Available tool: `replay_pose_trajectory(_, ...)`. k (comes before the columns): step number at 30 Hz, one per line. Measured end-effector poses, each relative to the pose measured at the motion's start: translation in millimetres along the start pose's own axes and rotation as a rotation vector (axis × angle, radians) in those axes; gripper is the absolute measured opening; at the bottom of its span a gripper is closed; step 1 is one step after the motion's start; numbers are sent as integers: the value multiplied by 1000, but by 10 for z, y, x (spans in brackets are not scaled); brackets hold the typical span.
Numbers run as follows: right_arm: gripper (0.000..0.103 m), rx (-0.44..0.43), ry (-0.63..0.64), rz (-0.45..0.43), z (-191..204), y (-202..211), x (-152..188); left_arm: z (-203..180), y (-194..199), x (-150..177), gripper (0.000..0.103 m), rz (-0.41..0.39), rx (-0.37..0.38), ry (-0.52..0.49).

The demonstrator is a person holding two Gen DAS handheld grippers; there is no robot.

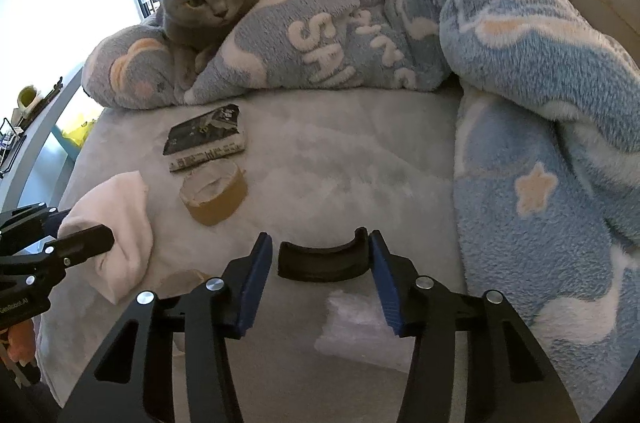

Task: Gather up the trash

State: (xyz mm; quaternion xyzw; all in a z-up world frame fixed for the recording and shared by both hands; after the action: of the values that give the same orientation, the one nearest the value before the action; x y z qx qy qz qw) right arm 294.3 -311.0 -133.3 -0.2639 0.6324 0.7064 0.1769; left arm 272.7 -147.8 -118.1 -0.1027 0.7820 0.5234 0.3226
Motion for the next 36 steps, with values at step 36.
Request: replay_pose_trajectory(36,45,149,-11,36,-27,-85,45,417,522,157,36,-32,-53,31)
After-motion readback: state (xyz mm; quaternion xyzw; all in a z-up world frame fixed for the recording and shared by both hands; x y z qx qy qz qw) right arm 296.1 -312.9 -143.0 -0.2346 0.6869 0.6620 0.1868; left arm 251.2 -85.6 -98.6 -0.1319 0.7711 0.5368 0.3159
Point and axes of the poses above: each gripper's, at about its wrist camera, not at the fingertips, and y roughly against the way its jaws point, z to its left, x to its underside, the point moved 6 cm from there along -y, roughly the way its jaws point, and after that the axes turned 2 degrees about y, right-handed, at the moved point
